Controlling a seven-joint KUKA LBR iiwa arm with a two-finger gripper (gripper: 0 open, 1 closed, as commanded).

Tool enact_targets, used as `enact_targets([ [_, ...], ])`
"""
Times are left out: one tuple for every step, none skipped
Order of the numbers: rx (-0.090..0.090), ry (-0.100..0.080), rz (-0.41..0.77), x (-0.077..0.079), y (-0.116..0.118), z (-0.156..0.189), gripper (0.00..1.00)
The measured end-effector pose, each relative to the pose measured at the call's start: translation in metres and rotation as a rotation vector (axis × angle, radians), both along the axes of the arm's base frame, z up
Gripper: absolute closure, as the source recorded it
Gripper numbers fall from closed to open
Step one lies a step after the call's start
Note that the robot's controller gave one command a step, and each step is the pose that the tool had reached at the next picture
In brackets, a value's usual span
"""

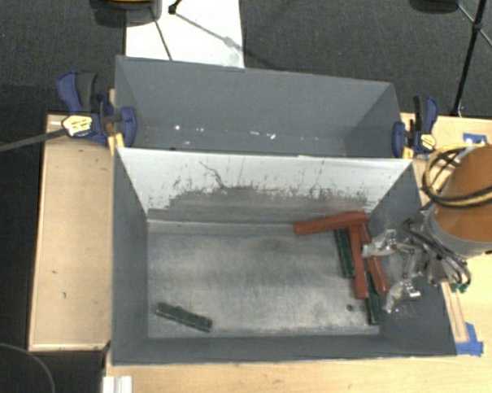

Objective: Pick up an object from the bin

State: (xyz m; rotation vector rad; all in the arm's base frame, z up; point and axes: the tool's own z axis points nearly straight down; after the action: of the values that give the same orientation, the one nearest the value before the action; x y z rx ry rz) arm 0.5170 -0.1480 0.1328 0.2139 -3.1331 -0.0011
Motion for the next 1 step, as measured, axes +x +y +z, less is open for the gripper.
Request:
enact_targets([
  [-0.001, -0.006, 0.039, 0.0065, -0.0033, -0.0045, 0.00],
])
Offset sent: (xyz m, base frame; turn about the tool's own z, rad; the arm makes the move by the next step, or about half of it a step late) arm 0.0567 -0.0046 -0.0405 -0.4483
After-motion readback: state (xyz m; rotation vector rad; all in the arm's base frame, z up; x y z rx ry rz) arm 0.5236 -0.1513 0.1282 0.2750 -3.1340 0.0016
